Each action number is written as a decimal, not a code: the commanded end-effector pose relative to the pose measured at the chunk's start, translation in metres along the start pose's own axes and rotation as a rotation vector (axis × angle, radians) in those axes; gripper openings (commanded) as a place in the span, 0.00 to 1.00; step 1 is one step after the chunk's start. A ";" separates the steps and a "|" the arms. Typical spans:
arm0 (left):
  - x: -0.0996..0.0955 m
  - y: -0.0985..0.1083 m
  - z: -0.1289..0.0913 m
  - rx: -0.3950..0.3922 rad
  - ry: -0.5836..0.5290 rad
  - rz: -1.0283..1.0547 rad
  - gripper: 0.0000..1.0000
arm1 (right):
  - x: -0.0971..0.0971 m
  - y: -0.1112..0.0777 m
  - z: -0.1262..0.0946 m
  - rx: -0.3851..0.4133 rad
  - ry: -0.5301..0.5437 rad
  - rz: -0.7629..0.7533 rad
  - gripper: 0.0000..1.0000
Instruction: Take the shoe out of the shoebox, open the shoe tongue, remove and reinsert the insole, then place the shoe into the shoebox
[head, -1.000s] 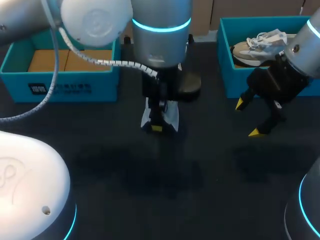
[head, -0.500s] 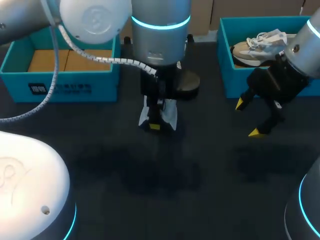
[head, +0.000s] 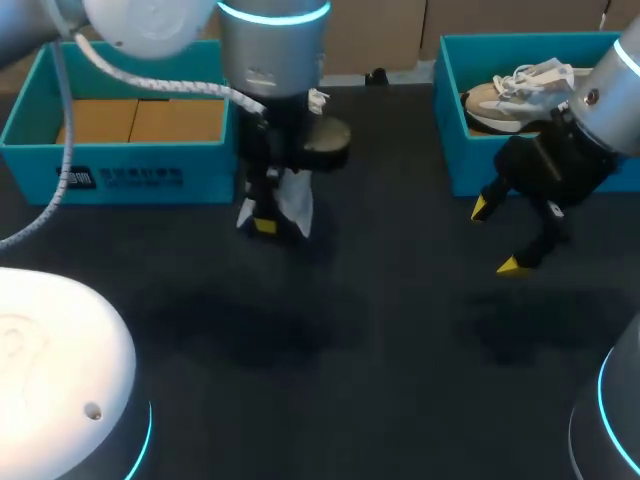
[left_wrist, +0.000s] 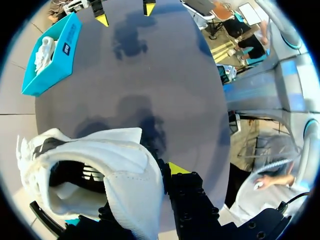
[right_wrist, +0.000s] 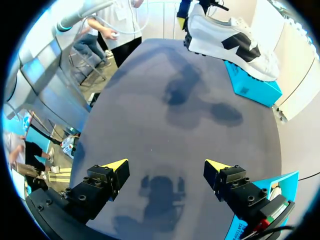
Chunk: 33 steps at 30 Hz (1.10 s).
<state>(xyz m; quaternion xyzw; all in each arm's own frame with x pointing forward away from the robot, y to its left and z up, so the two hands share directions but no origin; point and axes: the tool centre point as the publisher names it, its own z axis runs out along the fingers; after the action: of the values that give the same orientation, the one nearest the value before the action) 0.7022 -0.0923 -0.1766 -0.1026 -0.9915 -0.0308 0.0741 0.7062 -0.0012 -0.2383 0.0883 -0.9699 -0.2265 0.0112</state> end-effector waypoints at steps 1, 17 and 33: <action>-0.003 0.029 -0.003 0.046 0.001 0.007 0.00 | 0.000 0.000 0.001 0.003 0.000 0.000 1.00; -0.015 0.126 -0.014 0.090 -0.013 0.091 0.00 | 0.000 0.000 0.001 0.003 0.000 0.000 1.00; -0.025 0.221 -0.007 0.053 0.001 0.053 0.00 | 0.000 0.000 0.001 0.003 0.000 0.000 1.00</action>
<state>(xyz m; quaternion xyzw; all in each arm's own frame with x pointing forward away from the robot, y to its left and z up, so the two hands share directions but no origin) 0.7757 0.1001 -0.1674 -0.1263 -0.9883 -0.0151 0.0842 0.7062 -0.0012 -0.2383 0.0883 -0.9699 -0.2265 0.0112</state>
